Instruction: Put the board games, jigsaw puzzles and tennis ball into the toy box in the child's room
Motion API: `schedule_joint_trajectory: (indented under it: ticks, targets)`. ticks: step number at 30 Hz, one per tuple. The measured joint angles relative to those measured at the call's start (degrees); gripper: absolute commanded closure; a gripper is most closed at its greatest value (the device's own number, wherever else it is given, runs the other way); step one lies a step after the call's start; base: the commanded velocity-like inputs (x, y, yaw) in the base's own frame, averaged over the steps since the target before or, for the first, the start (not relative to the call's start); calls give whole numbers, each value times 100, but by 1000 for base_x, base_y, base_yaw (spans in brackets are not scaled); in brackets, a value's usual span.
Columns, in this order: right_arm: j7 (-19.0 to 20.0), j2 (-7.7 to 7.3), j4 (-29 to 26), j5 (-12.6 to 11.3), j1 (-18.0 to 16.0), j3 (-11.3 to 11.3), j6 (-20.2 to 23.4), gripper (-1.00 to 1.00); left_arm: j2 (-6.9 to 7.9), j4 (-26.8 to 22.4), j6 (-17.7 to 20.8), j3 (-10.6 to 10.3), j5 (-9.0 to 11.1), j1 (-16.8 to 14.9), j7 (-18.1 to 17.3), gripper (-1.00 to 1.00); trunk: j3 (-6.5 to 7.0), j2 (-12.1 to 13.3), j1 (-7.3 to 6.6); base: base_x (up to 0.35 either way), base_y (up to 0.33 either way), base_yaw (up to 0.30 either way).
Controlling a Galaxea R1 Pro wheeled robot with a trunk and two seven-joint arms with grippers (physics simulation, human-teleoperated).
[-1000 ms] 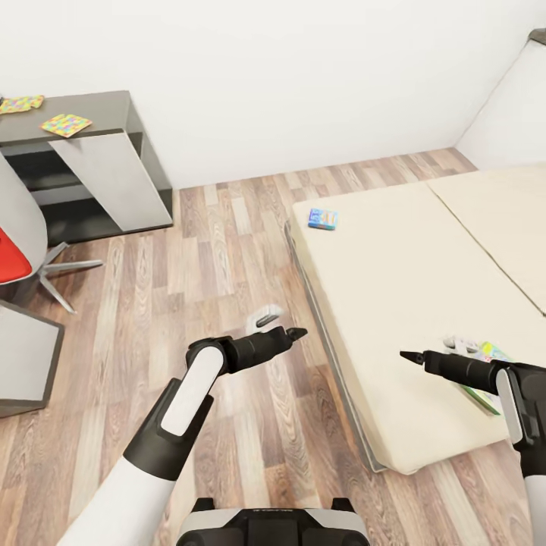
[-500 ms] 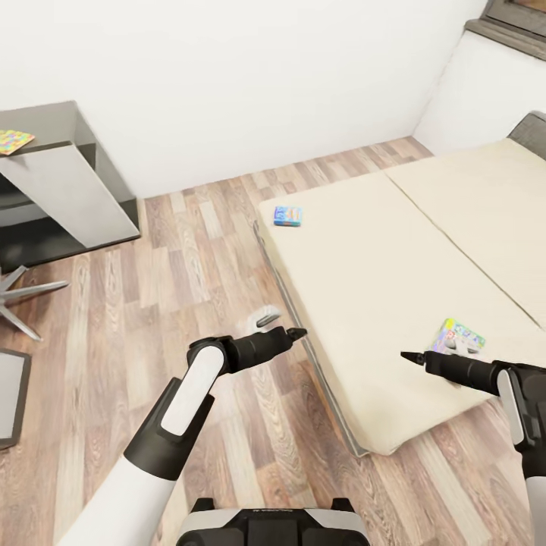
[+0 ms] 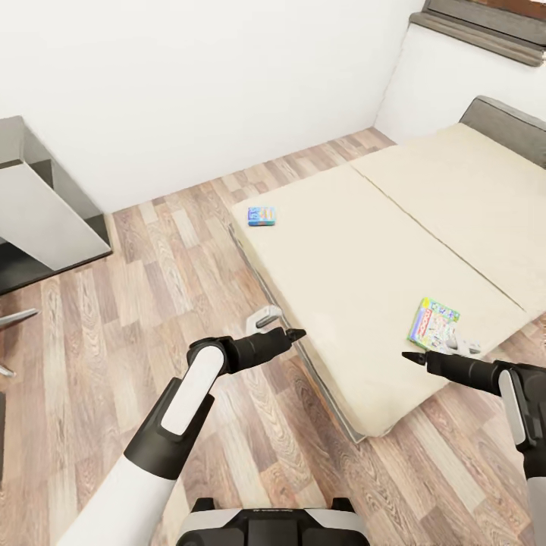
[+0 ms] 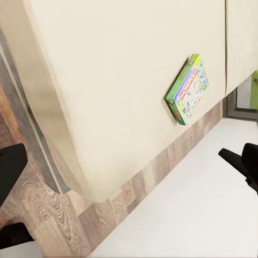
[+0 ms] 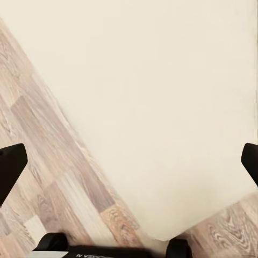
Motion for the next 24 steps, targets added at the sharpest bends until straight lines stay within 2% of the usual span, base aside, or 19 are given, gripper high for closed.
schedule_joint_trajectory:
  ticks: [16, 24]
  targets:
    - [-5, 6, 0, 0, 0, 6, 0, -100, 5, 19, 0, 6, -13, 2, -10, -100, 0, 0, -1, 54, 273, -282]
    - [-7, 8, -2, 2, -2, 6, 2, -100, -1, 11, -4, -56, -51, 2, -28, -100, 0, 0, 0, 58, 145, -282]
